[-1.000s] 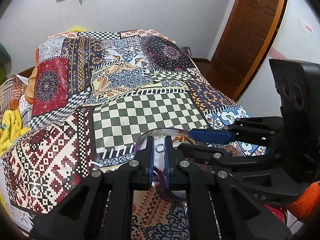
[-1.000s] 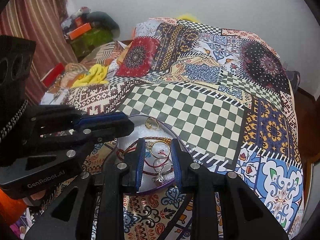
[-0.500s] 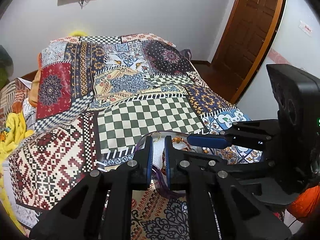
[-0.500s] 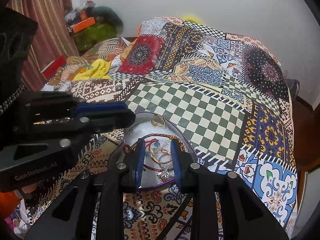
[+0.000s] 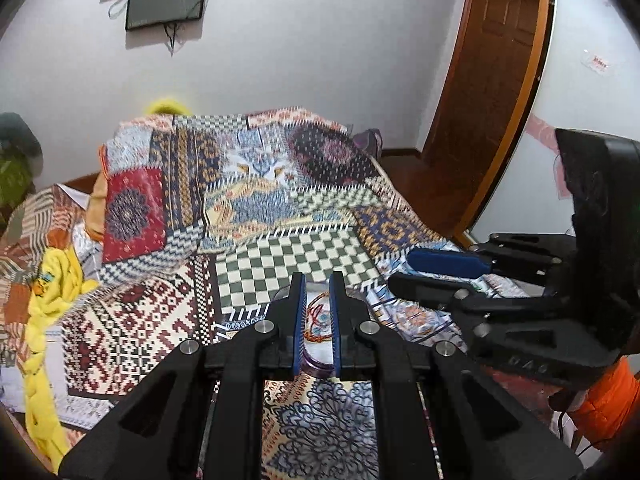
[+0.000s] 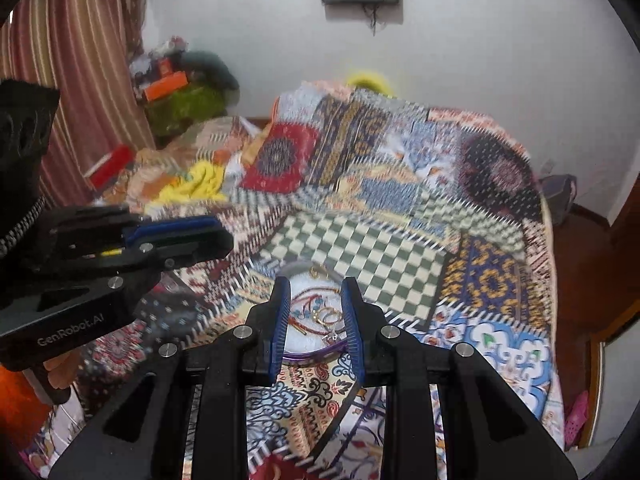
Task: Organize jewelry
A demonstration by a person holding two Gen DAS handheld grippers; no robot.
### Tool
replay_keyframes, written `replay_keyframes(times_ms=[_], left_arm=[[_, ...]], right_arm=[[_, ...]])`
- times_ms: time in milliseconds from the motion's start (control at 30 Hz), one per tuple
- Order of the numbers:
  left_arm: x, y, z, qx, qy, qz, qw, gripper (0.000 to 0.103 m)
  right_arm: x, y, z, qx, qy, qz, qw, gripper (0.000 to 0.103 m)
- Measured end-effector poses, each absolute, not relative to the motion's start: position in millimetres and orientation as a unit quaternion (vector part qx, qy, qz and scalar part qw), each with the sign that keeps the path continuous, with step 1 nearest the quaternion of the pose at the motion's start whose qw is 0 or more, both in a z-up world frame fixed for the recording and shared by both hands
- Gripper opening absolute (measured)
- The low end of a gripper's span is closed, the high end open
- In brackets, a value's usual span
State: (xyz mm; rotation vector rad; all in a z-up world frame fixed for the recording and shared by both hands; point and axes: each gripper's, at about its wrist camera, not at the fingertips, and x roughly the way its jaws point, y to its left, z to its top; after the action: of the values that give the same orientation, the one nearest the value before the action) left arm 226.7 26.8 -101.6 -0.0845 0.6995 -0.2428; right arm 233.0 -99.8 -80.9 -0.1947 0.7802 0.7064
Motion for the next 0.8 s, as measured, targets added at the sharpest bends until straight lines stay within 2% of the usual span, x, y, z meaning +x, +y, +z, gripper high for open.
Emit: replay_keyframes(times_ms=[167,333,567,667,733,800], left_arm=[[190.0,22.9,-60.0,-0.038,0.296,-0.114,0.948,0.008],[138.0,17.6,-17.6,-0.039,0.229,-0.094,0.968,0.01],[59.2,4.6,21.3,-0.026,0.137,-0.056,0.989,0.02],[37.1,-2.6,27.1,-0.014,0.111,-0.04,0.993,0.037],[20.1,-7.2,29.4,-0.009,0.09,-0.023,0.996,0.067],[11.1,-7.9,30.2,-0.014,0.08,-0.019,0.997,0.079]], right_arm=[[201.4,-121.0,-33.8,-0.064,0.321,0.337,0.883,0.023],[148.4,-146.0,21.6,-0.038,0.234,0.326,0.915,0.023],[73.3,-170.5,69.4,-0.017,0.118,0.3,0.946,0.023],[44.9,-173.7,77.0,-0.019,0.078,0.271,0.959,0.024],[36.5,-173.6,78.4,-0.015,0.066,0.26,0.963,0.034],[32.2,-175.2,76.5,-0.006,0.055,0.246,0.968,0.061]])
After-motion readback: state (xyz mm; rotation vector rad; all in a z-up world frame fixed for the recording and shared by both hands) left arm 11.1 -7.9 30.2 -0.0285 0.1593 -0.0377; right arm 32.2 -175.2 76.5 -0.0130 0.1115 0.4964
